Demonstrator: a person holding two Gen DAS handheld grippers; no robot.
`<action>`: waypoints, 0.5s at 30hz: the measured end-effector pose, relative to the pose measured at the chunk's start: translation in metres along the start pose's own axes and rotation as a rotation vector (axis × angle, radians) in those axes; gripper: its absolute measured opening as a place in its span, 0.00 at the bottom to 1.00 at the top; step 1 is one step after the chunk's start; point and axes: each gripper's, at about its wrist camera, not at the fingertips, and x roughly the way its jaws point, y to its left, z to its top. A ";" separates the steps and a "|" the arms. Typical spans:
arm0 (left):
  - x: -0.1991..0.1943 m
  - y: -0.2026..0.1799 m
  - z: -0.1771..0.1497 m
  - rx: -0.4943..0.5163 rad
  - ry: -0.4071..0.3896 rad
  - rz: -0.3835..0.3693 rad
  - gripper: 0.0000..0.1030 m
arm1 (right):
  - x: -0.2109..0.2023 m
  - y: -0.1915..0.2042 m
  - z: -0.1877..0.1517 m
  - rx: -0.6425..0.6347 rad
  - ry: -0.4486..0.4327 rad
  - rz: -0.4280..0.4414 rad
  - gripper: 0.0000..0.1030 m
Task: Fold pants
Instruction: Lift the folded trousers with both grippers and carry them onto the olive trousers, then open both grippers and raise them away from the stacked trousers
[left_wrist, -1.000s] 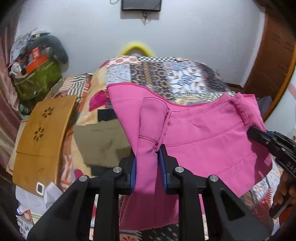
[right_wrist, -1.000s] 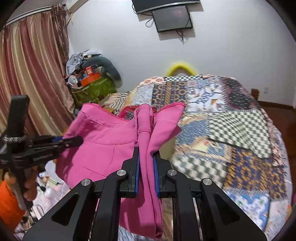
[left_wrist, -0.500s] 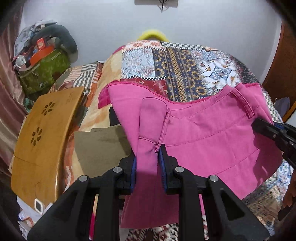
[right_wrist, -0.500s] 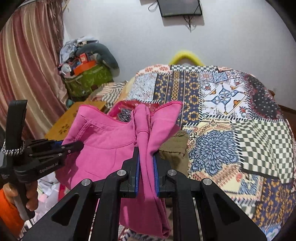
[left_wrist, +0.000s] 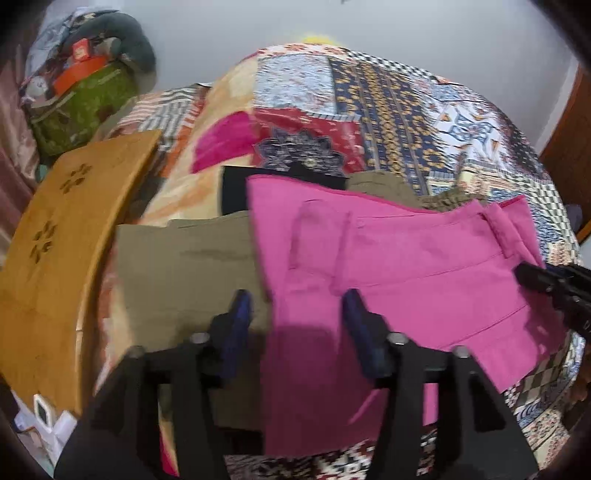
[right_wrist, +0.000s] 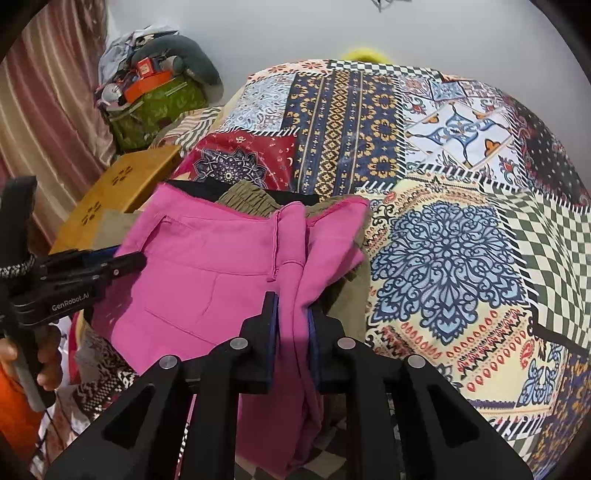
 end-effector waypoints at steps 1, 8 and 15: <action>-0.003 0.003 -0.003 0.010 -0.004 0.032 0.58 | -0.002 0.000 -0.001 -0.007 0.002 -0.012 0.13; -0.034 0.020 -0.026 0.038 0.037 0.095 0.59 | -0.026 -0.009 -0.018 -0.020 0.033 -0.064 0.14; -0.129 -0.005 -0.032 0.069 -0.060 0.061 0.59 | -0.096 0.003 -0.016 -0.009 -0.074 -0.024 0.14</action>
